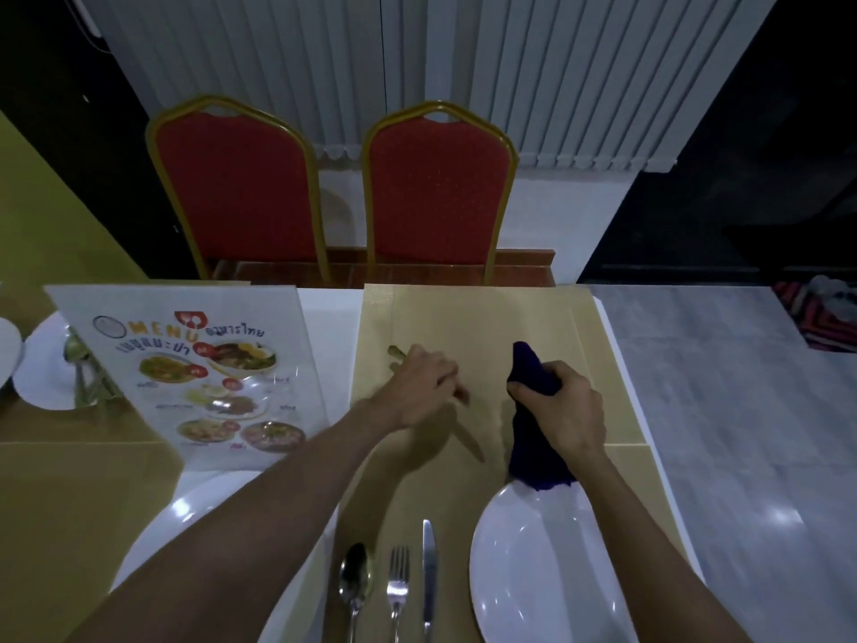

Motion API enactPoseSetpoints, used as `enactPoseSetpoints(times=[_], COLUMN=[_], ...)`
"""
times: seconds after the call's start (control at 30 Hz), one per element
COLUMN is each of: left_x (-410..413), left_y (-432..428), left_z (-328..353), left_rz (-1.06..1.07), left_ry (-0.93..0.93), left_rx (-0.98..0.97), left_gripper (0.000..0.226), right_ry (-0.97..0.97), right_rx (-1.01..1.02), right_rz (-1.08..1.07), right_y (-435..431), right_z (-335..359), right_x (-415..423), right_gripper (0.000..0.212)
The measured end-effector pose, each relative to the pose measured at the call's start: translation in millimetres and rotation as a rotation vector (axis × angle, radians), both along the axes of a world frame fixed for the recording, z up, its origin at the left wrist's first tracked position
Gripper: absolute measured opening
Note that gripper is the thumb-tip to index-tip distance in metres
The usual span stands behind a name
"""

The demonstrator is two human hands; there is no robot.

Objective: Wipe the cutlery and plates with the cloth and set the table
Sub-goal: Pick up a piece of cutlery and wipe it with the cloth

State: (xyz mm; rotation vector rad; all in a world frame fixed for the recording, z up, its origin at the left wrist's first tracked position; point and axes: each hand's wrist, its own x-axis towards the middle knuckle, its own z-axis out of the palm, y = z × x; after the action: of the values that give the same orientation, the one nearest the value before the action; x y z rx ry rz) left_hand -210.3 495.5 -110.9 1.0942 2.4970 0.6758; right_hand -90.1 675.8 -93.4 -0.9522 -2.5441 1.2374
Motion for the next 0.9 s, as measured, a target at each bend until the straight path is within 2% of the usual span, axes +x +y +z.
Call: enactPoseSetpoints(times=[0.07, 0.1, 0.13, 0.23, 0.33, 0.4, 0.5, 0.6, 0.73, 0.9], left_x=[-1, -1, -1, -2, 7, 15, 11, -11, -51, -67], left_y=[-6, -7, -7, -11, -19, -25, -30, -18, 5, 13], left_z=[-22, -31, -40, -59, -81, -92, -109, -111, -105, -97], left_rz=[-0.245, -0.336, -0.371, -0.312, -0.204, -0.117, -0.066, -0.038, 0.025, -0.031], left_ry=[0.287, 0.389, 0.413, 0.250, 0.255, 0.289, 0.281, 0.294, 0.208, 0.165], left_rx=[-0.137, -0.179, -0.197, -0.140, -0.034, -0.123, -0.248, -0.268, -0.309, -0.361], left_gripper=[0.036, 0.034, 0.030, 0.020, 0.047, 0.059, 0.060, 0.060, 0.062, 0.064], right_ry=[0.023, 0.030, 0.036, 0.045, 0.037, 0.025, 0.022, 0.034, 0.044, 0.031], right_rx=[-0.002, 0.002, 0.005, -0.003, 0.002, 0.004, -0.002, -0.021, -0.028, -0.034], right_rz=[0.000, 0.005, 0.012, 0.040, 0.075, 0.086, 0.088, 0.083, 0.095, 0.119], right_y=[1, 1, 1, -5, -11, -15, -18, -19, -13, -9], right_z=[-3, -5, -7, -14, -24, -31, -41, -47, -49, -48], right_x=[-8, -13, -17, -30, -38, -41, -44, -46, -46, -46], right_gripper=[0.035, 0.035, 0.035, 0.038, 0.041, 0.040, 0.038, 0.035, 0.036, 0.040])
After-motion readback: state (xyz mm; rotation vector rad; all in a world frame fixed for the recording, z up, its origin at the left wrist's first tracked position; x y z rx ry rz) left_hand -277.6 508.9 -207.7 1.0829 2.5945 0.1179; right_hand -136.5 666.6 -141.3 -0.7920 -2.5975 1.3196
